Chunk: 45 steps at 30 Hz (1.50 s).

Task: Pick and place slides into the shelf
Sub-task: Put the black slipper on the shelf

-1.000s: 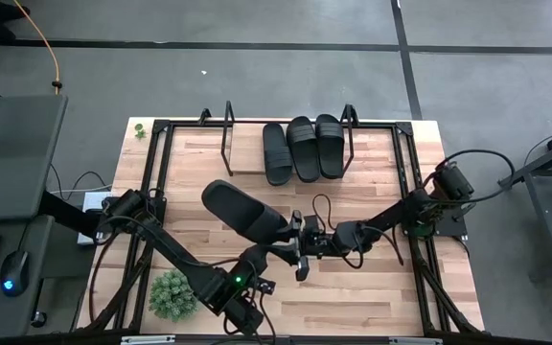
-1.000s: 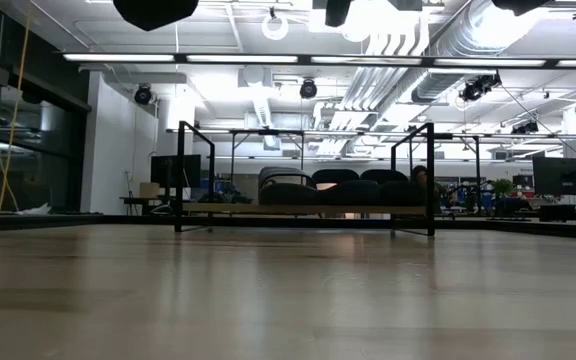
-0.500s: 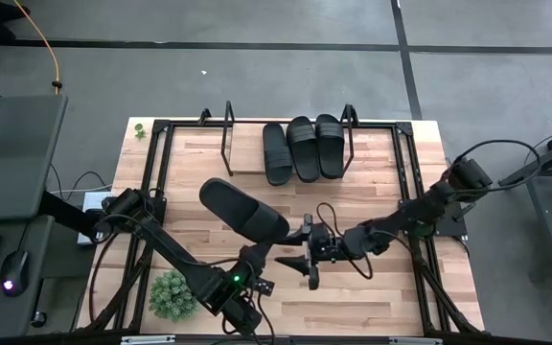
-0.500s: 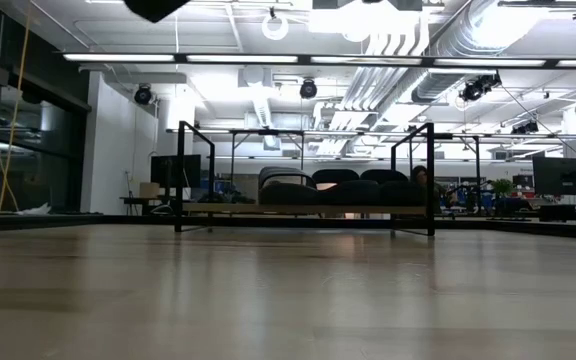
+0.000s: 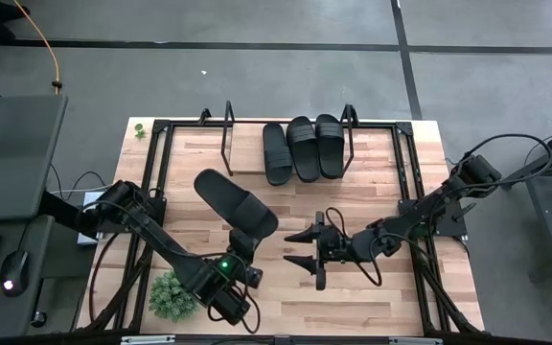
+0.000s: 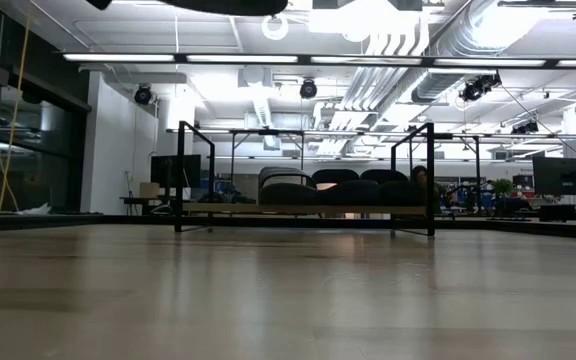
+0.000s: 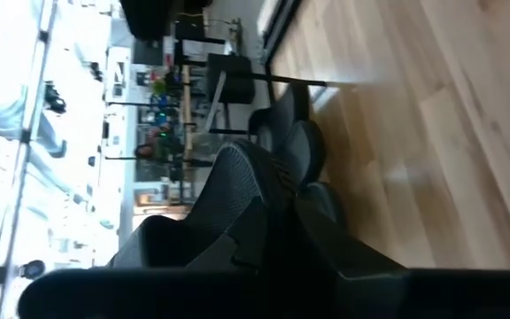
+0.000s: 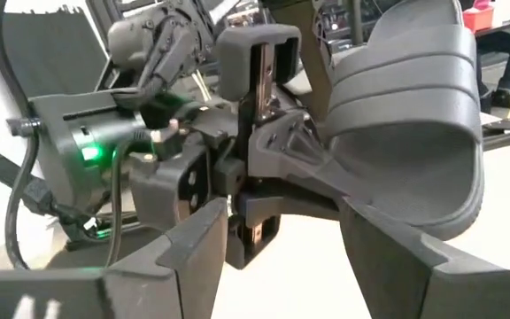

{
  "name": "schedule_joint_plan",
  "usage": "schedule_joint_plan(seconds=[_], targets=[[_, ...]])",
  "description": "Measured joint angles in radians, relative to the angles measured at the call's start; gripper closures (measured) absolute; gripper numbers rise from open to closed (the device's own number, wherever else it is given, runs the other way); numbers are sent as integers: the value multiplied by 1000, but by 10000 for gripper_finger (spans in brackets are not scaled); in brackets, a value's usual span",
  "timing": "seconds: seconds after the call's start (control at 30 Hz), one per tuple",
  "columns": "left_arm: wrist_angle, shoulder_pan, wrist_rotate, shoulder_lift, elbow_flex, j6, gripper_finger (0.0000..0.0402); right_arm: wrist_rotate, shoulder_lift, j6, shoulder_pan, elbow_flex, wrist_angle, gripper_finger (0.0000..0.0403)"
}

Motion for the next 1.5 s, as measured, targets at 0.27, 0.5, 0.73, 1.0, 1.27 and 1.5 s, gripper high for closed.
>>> schedule_joint_plan(seconds=[0.27,0.5,0.73,1.0,1.27,1.5], targets=[[-30,3,97,-3,-1,-7,380,0,-1,0,-9,0,-19,192],[-14,7,167,-15,-1,6,384,-4,-3,-183,-12,1,-68,192],[36,6,200,-36,-2,29,378,126,-3,-426,20,1,-184,192],[187,7,261,-38,-2,150,377,339,3,-671,85,2,-221,192],[226,6,276,-38,-2,185,376,362,42,-800,105,2,-251,192],[277,6,317,-39,-2,227,376,359,140,-1005,106,2,-115,192]])
